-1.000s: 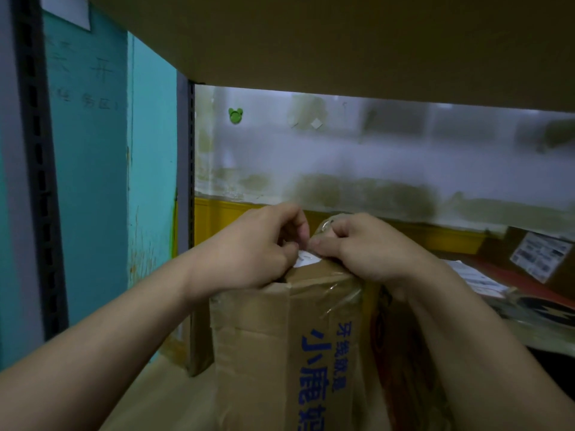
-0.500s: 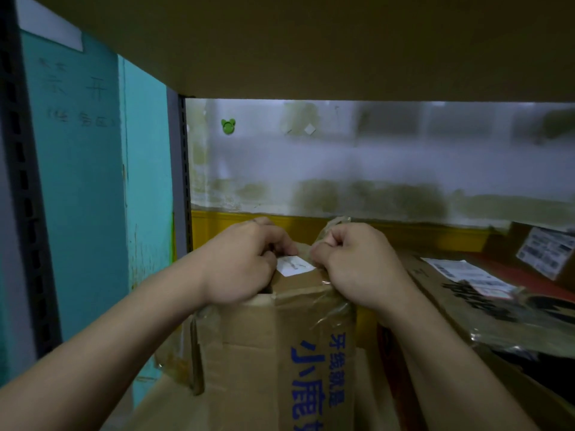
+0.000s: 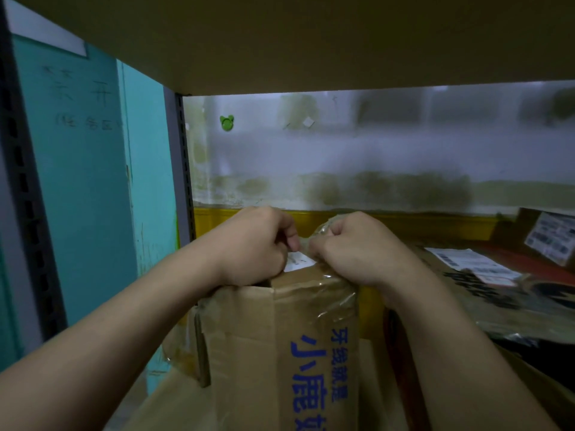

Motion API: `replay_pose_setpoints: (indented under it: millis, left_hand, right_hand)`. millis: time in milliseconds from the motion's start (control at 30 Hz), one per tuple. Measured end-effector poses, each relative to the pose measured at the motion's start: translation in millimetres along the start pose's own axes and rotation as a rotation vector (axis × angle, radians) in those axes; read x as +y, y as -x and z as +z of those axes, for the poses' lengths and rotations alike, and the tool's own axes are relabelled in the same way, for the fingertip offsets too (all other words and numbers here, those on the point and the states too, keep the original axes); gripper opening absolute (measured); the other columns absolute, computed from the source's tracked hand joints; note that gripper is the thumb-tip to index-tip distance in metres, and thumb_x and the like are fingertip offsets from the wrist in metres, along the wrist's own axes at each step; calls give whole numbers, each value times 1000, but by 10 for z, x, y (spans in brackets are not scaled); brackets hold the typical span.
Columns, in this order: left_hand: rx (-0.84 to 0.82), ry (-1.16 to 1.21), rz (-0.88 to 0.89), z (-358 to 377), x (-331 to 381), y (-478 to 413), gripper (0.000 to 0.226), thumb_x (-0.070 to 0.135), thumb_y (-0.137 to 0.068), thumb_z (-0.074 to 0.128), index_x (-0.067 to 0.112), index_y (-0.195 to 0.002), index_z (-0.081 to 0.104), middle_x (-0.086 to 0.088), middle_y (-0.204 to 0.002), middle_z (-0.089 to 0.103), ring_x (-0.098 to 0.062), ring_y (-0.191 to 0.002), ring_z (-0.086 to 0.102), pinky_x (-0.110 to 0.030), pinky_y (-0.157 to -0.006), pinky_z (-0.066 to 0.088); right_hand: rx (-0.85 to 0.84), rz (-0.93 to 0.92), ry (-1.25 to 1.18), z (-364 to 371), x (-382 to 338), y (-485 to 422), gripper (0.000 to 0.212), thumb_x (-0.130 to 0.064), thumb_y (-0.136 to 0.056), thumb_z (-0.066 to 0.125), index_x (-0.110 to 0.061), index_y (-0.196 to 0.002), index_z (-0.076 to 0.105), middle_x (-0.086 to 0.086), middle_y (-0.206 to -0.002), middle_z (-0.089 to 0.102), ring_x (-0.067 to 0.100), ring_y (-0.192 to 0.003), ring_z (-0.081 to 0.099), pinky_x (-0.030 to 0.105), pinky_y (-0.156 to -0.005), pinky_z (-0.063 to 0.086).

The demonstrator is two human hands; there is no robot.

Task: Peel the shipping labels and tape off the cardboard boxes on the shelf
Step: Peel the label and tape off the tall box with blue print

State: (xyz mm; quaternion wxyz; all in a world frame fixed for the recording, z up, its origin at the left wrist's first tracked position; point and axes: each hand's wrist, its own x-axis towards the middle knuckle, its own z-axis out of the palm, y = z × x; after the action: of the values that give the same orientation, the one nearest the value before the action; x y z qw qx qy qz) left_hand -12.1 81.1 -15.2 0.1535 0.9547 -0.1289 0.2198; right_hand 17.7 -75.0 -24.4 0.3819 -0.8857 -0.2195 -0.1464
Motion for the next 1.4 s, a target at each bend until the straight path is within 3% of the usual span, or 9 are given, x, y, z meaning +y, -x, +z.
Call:
replay_pose_setpoints:
  millis: [200,300,467,567,867,1067,1167,1267,1400]
  left_hand:
    - [63,-1,-35,74,54,-8,26,3,-83,51,24,-84,66,12,-69,59,-4,-64,53,-15,-52,36]
    - [82,-3,-35,100,47,11,28,2,-79,50,25,-82,66,10,-76,62,-10,-72,56,-25,-62,45]
    - [76,10,-63,101,45,22,27,2,-78,50,23,-80,65,7,-80,64,-12,-75,57,-29,-67,51]
    - [82,6,-59,100,48,24,21,3,-76,52,20,-78,65,2,-83,68,-19,-81,61,-34,-73,54]
    - [90,57,-8,153,-65,-4,22,7,-86,52,25,-76,60,-3,-90,71,-24,-89,62,-38,-74,51]
    - [124,129,-48,142,-149,24,26,2,-83,53,23,-78,68,3,-80,69,-15,-80,62,-30,-69,51]
    - [138,152,-55,142,-162,29,26,3,-84,55,25,-77,68,6,-79,68,-10,-77,61,-25,-68,48]
    - [133,139,-68,149,-149,19,27,5,-88,54,26,-84,71,11,-82,66,-3,-72,57,-13,-62,44]
    - [101,124,-65,154,-118,-3,28,4,-90,52,25,-87,71,11,-84,65,0,-72,56,-12,-63,44]
  right_hand:
    - [29,1,118,-78,-48,18,37,-33,-78,67,-4,-59,57,13,-57,50,32,-62,55,43,-59,49]
    - [127,20,209,-249,-97,42,42,-45,-86,65,-10,-64,56,5,-56,47,22,-57,49,30,-54,38]
    - [427,-132,247,-441,-407,51,26,-38,-91,56,-13,-89,63,8,-88,62,30,-88,57,30,-66,40]
    - [301,-168,64,-144,-580,-90,19,-23,-89,55,-9,-88,67,8,-86,69,29,-86,64,33,-72,52]
    - [13,-34,89,113,-217,-130,22,-14,-88,51,-3,-79,67,13,-72,59,26,-66,50,28,-52,33]
    - [-213,-56,-289,10,-196,60,10,-10,-81,59,-12,-82,69,3,-81,68,15,-77,61,28,-68,45]
    - [-94,-55,-183,127,-82,-9,28,-24,-78,75,-25,-104,65,-7,-89,72,10,-83,67,26,-74,52]
    - [73,-85,-81,136,-50,-91,6,-15,-80,73,-13,-86,71,-2,-74,67,21,-80,65,30,-70,49]
    - [94,-71,-55,116,-19,-96,12,-10,-85,65,-19,-89,71,-9,-77,63,12,-77,59,23,-62,42]
